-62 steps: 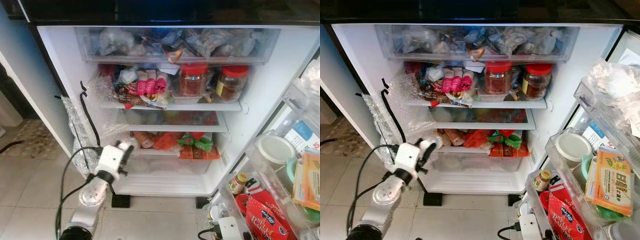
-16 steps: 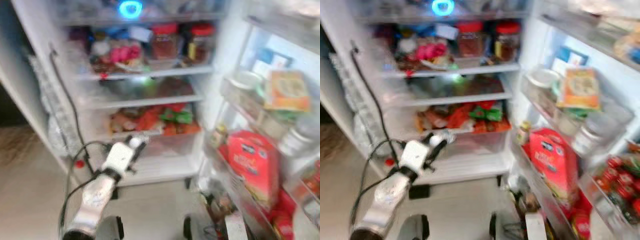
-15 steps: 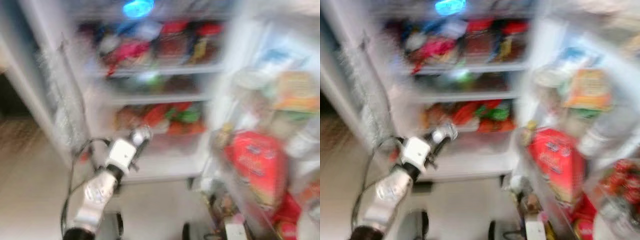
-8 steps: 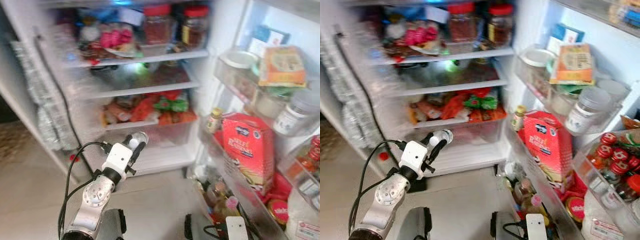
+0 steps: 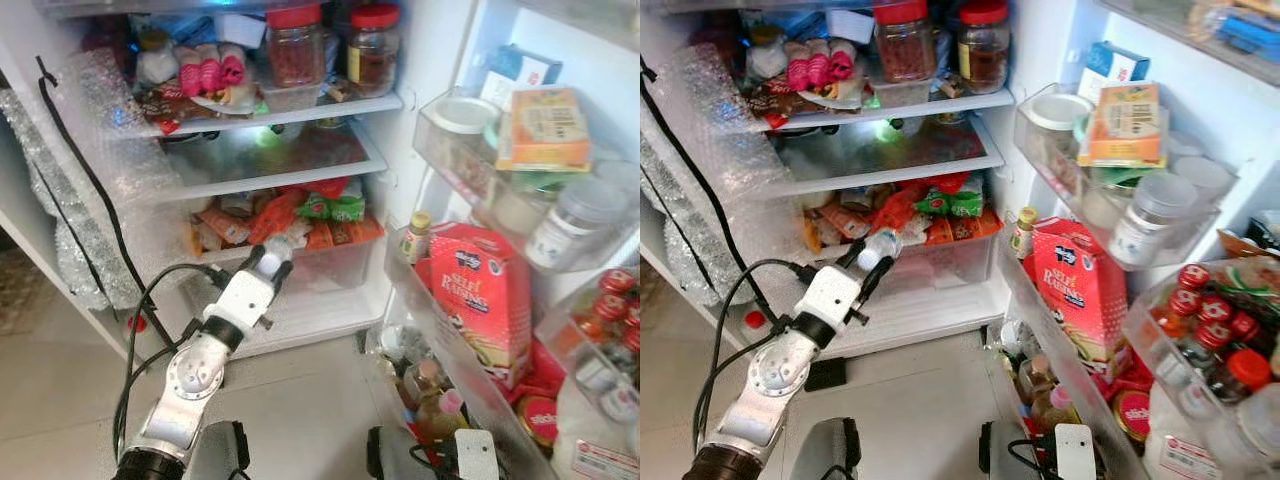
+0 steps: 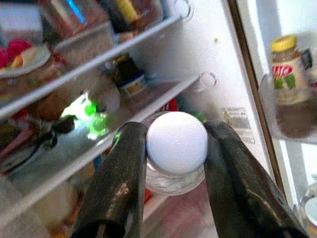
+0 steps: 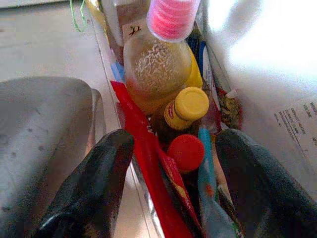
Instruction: Restocking fridge
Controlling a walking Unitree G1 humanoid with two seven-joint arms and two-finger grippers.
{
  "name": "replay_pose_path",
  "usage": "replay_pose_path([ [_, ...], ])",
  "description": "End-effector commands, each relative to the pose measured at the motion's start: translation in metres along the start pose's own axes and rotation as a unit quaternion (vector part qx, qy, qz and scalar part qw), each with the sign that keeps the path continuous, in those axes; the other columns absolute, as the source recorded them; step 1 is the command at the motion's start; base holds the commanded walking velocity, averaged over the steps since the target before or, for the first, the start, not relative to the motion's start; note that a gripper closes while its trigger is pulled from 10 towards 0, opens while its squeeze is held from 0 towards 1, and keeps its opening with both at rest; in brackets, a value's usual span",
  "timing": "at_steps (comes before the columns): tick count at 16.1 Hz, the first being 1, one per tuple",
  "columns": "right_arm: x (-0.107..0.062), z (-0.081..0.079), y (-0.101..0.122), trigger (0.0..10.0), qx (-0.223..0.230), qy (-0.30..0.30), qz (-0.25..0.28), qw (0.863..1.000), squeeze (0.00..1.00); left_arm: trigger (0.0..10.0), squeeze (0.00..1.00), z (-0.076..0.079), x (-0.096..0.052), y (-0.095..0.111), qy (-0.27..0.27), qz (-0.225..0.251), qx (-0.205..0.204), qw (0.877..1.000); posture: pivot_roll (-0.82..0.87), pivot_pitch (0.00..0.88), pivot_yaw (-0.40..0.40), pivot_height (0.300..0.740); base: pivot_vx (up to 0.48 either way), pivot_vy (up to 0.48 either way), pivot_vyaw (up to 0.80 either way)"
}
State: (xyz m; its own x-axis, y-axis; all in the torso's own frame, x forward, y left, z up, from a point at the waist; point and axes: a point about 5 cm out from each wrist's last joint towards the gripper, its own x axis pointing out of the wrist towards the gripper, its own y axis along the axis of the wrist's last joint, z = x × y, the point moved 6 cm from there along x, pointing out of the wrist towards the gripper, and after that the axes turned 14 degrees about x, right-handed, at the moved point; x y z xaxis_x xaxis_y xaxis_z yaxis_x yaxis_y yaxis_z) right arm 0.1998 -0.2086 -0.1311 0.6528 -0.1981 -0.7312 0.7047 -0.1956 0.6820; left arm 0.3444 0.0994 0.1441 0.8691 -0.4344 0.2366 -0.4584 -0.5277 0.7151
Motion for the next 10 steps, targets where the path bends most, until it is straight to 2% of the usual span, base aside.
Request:
replay_pose_path([
  [1, -0.001, -0.008, -0.003, 10.0, 0.013, 0.016, -0.001, 1.0, 0.0, 10.0, 0.0, -0.006, 0.005, 0.013, 0.008, 0.025, 0.017, 1.0, -0.12, 0.053, 0.001, 0.603, 0.0, 0.0, 0.0],
  [4, -0.002, -0.014, -0.002, 10.0, 0.025, 0.038, 0.002, 0.999, 0.0, 10.0, 0.0, -0.007, 0.006, 0.014, 0.012, 0.025, 0.023, 0.999, -0.11, 0.048, 0.004, 0.603, 0.0, 0.0, 0.0],
  [7, -0.003, -0.026, -0.002, 10.0, 0.034, 0.087, -0.004, 0.996, 0.0, 10.0, 0.0, -0.013, 0.007, 0.015, 0.027, 0.026, 0.026, 0.999, -0.11, 0.043, 0.006, 0.603, 0.0, 0.0, 0.0],
  [10, -0.003, -0.026, -0.003, 10.0, 0.029, 0.089, -0.007, 0.996, 0.0, 10.0, 0.0, -0.014, 0.008, 0.017, 0.031, 0.028, 0.027, 0.999, -0.11, 0.038, 0.007, 0.603, 0.0, 0.0, 0.0],
])
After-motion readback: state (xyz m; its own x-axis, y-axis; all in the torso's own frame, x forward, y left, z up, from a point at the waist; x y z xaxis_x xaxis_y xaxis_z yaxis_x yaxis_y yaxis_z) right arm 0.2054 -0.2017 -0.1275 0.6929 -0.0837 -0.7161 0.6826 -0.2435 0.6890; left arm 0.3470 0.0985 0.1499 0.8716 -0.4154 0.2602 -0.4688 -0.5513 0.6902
